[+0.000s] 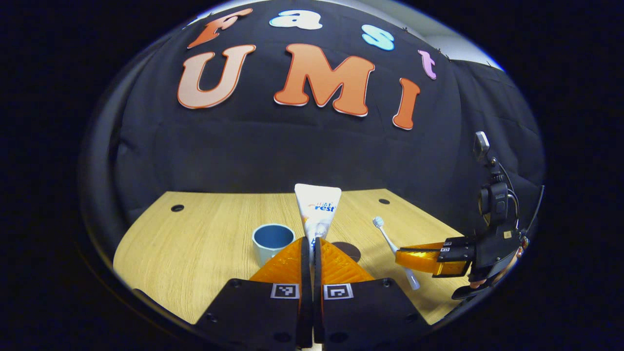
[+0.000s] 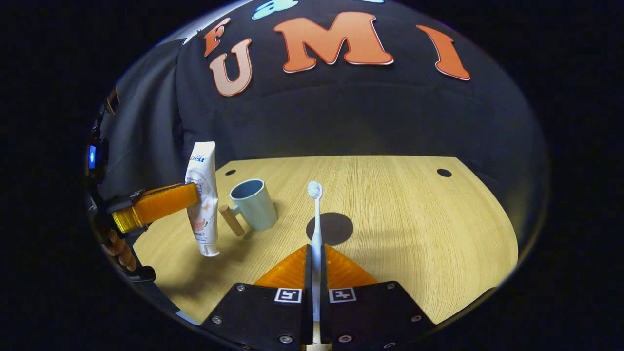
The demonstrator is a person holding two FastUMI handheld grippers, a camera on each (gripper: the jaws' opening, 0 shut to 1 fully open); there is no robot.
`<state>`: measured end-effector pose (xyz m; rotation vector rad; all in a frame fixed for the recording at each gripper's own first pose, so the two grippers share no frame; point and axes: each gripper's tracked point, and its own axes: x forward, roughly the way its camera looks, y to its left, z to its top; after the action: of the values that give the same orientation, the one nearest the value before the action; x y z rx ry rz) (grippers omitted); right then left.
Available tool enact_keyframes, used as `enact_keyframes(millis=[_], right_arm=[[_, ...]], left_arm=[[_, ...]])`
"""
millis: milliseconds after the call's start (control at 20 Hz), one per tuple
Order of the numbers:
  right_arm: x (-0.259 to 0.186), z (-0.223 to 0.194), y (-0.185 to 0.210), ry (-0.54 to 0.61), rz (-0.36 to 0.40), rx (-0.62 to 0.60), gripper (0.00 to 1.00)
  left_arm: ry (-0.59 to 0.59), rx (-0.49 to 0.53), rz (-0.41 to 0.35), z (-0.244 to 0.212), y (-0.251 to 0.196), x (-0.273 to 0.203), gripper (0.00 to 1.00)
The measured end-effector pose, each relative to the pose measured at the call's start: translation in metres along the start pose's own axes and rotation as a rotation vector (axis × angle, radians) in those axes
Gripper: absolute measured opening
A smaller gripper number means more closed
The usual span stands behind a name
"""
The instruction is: Put the toothbrush and toothpaste on the desktop into the cup, then pick up the cup and place it on the coaster on the desktop.
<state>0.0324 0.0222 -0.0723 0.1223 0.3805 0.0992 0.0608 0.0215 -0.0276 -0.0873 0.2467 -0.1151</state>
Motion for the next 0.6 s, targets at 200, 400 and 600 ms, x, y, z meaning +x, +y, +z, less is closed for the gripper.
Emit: enact_keyframes(millis=[200,400,600], right_arm=[[-0.011,0.026,0.001,-0.094,0.031,0.047,0.06],[-0.017,0.038,-0.002,-0.165,0.039,0.041,0.06],[-0.022,0.051,-0.004,-0.23,0.039,0.032,0.06]], left_arm=[[-0.108,0.013,0.024,0.019,0.016,-0.004,0.05],[-0.207,0.015,0.058,0.043,0.035,-0.011,0.05],[-0.289,0.008,0.082,0.06,0.039,0.0,0.05]])
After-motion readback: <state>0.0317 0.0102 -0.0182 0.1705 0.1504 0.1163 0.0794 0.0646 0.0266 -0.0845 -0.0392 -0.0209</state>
